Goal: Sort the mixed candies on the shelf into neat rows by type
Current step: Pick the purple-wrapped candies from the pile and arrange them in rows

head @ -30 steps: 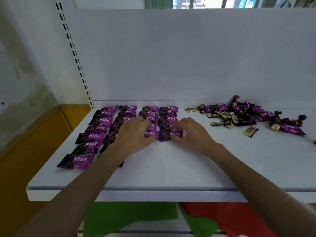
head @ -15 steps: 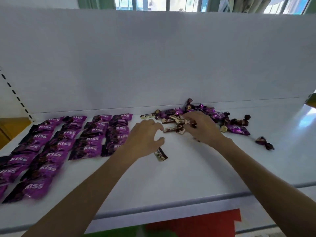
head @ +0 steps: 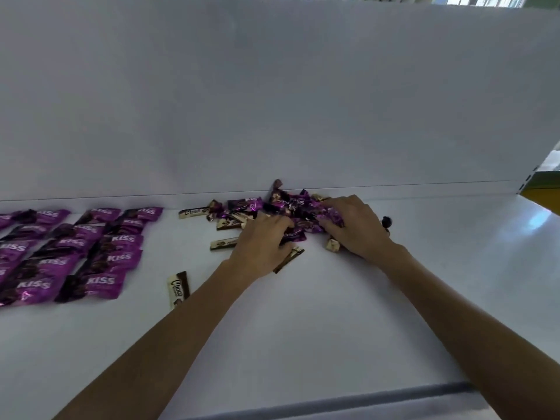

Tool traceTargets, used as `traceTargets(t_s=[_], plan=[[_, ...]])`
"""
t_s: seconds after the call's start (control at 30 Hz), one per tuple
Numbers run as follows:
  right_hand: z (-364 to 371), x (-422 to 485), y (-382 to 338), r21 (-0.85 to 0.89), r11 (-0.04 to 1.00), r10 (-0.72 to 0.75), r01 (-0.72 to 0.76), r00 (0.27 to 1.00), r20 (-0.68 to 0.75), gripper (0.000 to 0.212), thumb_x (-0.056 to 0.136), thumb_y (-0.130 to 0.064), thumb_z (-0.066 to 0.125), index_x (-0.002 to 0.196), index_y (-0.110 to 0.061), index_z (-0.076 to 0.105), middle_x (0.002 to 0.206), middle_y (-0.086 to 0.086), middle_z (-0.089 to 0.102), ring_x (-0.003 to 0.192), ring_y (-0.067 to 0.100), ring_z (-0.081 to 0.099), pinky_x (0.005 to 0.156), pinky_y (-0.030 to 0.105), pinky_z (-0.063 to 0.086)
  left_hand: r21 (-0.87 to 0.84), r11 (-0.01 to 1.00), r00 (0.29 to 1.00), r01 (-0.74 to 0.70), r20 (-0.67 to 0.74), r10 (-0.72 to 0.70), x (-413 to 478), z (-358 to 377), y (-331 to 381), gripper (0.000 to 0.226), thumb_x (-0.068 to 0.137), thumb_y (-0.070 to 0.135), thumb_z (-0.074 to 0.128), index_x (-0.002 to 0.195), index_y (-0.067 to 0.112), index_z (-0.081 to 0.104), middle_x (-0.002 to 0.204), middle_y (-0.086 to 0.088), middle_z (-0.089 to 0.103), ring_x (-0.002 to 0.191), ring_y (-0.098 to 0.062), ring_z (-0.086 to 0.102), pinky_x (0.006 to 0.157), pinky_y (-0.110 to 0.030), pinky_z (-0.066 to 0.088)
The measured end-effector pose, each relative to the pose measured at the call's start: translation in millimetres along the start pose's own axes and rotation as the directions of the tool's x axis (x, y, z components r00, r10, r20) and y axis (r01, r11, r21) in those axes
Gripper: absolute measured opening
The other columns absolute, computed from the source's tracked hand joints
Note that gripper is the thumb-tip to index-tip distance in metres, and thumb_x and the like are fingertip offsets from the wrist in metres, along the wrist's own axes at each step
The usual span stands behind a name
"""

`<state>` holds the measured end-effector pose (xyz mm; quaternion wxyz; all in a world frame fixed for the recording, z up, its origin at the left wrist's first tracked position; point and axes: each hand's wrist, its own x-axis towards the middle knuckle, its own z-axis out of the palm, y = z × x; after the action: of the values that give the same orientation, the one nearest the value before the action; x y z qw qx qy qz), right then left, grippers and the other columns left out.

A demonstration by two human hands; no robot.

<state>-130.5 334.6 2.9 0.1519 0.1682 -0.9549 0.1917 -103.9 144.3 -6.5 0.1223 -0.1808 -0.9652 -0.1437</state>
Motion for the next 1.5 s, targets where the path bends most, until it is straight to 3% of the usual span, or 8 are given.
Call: traceTargets(t_s=[0.17,0.37,0.67,0.83,1.0,1.17,1.27,1.5], plan=[[5.4,1.3,6.5,-0.016,1.000,-0.011,0.012,1.000,0.010,0.035,0.089,-0.033,0.054,0.119,-0.016,0.055,0.102,0.005,0.065,0.105,0.027,0.048,0.083,0.038,0.036,0.013,0.997,0.996,0.073,-0.044,-0.072,9.2,13.9,1.1,0.037,0.090,0.032,0.055,0.123,0.016,0.050,0.117,-0.003,0.059,0.113,-0.023,0.046,0.094,-0.034,0.036],[3.2,0.0,8.1,0.048,0.999,-0.006,0.006,1.000,0.006,0.033,0.083,-0.019,0.058,0.115,-0.014,0.056,0.099,0.007,0.063,0.101,0.027,0.048,0.082,0.037,0.036,0.050,0.988,0.989,0.146,-0.037,-0.145,14.1,18.4,5.7,0.043,0.089,0.032,0.056,0.125,0.011,0.045,0.118,-0.008,0.058,0.112,-0.025,0.048,0.095,-0.036,0.039],[4.1,1.5,11.9,0.170,0.984,-0.026,0.046,0.993,-0.114,0.043,0.075,0.002,0.059,0.117,-0.008,0.058,0.108,0.012,0.055,0.106,0.030,0.050,0.083,0.039,0.042,0.204,0.979,0.990,-0.014,-0.138,0.043,6.7,9.9,10.2,0.028,0.096,0.024,0.041,0.119,0.012,0.052,0.094,-0.009,0.066,0.088,-0.026,0.057,0.077,-0.033,0.036],[2.0,-2.0,10.9,0.173,0.985,-0.001,0.025,0.990,-0.139,0.041,0.075,-0.005,0.061,0.115,-0.012,0.058,0.109,0.007,0.058,0.106,0.027,0.053,0.088,0.042,0.042,0.109,0.991,0.976,-0.073,-0.199,0.094,4.2,1.7,22.5,0.020,0.093,0.017,0.047,0.098,0.009,0.065,0.071,-0.010,0.063,0.063,-0.022,0.050,0.074,-0.035,0.042],[-3.5,-4.8,8.1,0.129,0.991,0.053,-0.036,0.990,-0.131,0.037,0.081,-0.021,0.060,0.117,-0.016,0.055,0.111,0.003,0.062,0.106,0.025,0.051,0.089,0.037,0.034,-0.066,0.997,0.966,0.050,-0.249,-0.065,4.3,-1.4,32.1,0.025,0.099,0.017,0.035,0.109,0.006,0.055,0.067,0.001,0.047,0.059,-0.015,0.042,0.058,-0.027,0.028],[-6.5,-8.5,4.4,0.270,0.963,0.042,-0.004,0.990,-0.135,0.041,0.080,-0.018,0.065,0.118,-0.014,0.053,0.109,0.005,0.063,0.103,0.023,0.054,0.084,0.033,0.041,-0.111,0.988,0.978,0.110,-0.167,-0.128,1.3,-1.6,27.5,0.031,0.099,0.029,0.034,0.114,0.009,0.052,0.085,0.003,0.048,0.082,-0.021,0.055,0.066,-0.028,0.033],[-6.9,-10.7,-1.0,0.286,0.957,-0.014,0.048,0.993,-0.117,0.046,0.078,-0.016,0.067,0.121,-0.015,0.052,0.110,0.005,0.061,0.104,0.022,0.053,0.084,0.031,0.041,-0.133,0.982,0.985,0.133,-0.088,-0.146,-4.8,-4.2,23.3,0.045,0.088,0.045,0.053,0.121,0.015,0.049,0.101,0.003,0.049,0.096,-0.018,0.051,0.076,-0.030,0.038],[-7.0,-13.4,-29.6,0.302,0.939,-0.140,0.162,0.986,-0.095,0.045,0.078,-0.019,0.070,0.120,-0.014,0.055,0.115,0.004,0.062,0.107,0.021,0.054,0.090,0.027,0.039,-0.157,0.979,0.981,0.133,-0.117,-0.153,-28.2,-23.4,-0.2,0.043,0.089,0.042,0.053,0.126,0.022,0.051,0.111,0.002,0.057,0.104,-0.018,0.053,0.086,-0.035,0.045]])
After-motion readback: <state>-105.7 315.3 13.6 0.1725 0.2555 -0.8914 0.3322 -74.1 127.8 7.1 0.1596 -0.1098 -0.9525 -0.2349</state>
